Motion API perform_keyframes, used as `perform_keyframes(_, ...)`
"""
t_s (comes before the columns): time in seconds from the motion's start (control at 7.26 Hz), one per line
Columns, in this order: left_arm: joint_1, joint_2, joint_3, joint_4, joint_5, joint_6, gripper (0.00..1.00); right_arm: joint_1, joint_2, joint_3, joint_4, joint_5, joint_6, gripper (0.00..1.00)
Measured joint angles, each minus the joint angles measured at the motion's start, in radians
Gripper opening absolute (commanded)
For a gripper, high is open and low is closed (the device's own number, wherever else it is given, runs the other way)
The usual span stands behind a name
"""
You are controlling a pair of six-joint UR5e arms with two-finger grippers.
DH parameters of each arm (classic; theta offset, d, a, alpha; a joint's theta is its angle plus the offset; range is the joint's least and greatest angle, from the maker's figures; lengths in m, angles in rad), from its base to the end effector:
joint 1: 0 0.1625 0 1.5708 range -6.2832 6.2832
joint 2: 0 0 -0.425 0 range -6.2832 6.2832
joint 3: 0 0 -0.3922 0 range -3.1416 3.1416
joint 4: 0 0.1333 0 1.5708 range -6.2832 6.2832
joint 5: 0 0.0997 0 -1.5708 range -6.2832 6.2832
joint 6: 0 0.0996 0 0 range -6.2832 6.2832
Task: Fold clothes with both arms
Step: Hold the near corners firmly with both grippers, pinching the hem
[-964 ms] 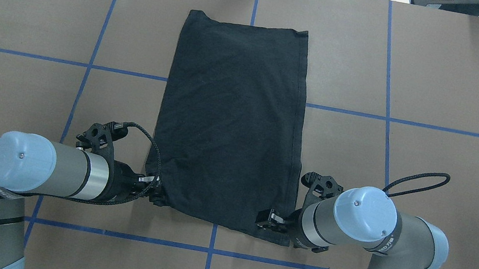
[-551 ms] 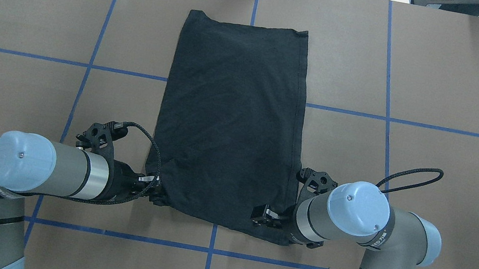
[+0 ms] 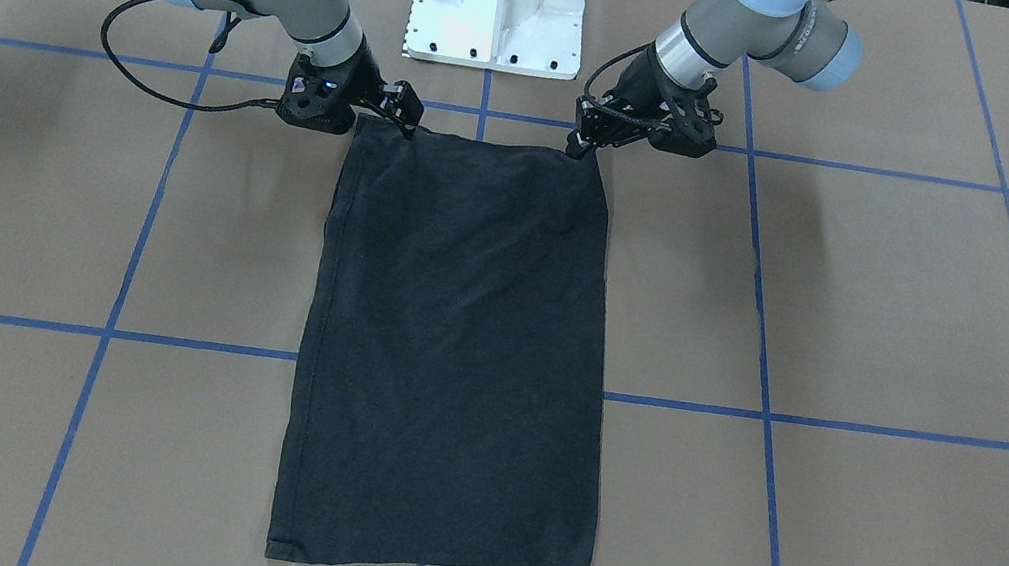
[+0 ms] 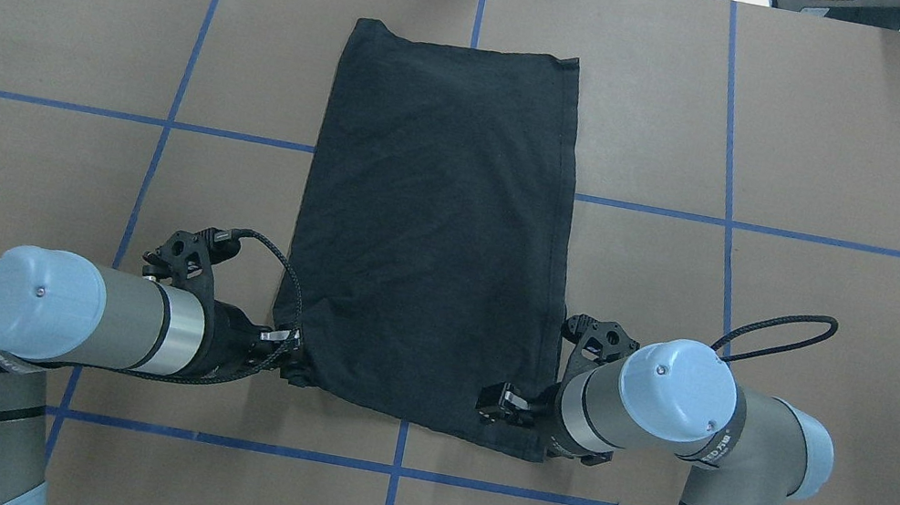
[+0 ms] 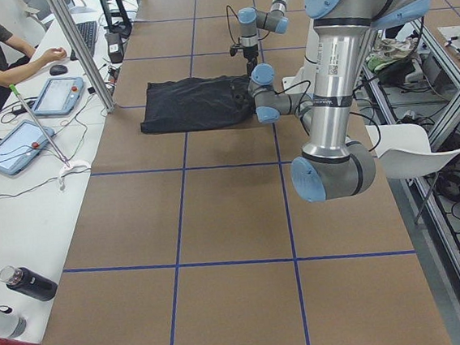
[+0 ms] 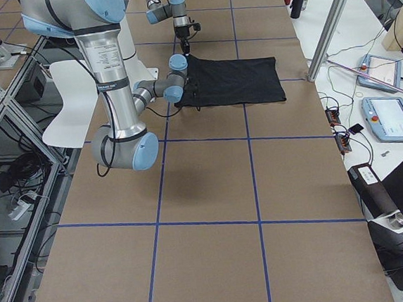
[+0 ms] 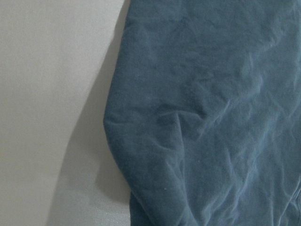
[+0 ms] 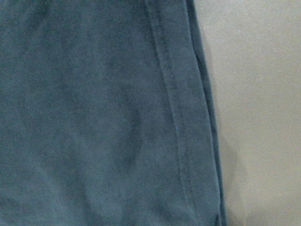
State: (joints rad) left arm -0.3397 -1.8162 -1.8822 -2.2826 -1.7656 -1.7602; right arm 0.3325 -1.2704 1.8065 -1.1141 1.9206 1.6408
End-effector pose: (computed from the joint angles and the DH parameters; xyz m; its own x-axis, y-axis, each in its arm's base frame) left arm 0.4892 -0.2938 0.3014 0.2468 -0.2831 -0.9268 0.2028 0.9503 -0.2363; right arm -0.5308 -0.2882 0.3358 0.5127 0.2466 0.8224 -0.0714 0.9668 -0.2454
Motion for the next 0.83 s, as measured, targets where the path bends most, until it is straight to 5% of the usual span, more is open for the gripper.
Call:
perform_keyframes(0.28, 0.000, 0.000, 0.000, 0.000, 0.000, 0.001, 0.00, 0.000, 0.001, -0.002, -0.001, 0.001, 0.002, 0.68)
perform_keyframes(0.83, -0.002, 0.000, 0.000, 0.000, 0.002, 0.001, 0.00, -0.002, 0.003, 0.000, -0.003, -0.002, 0.007, 0.36)
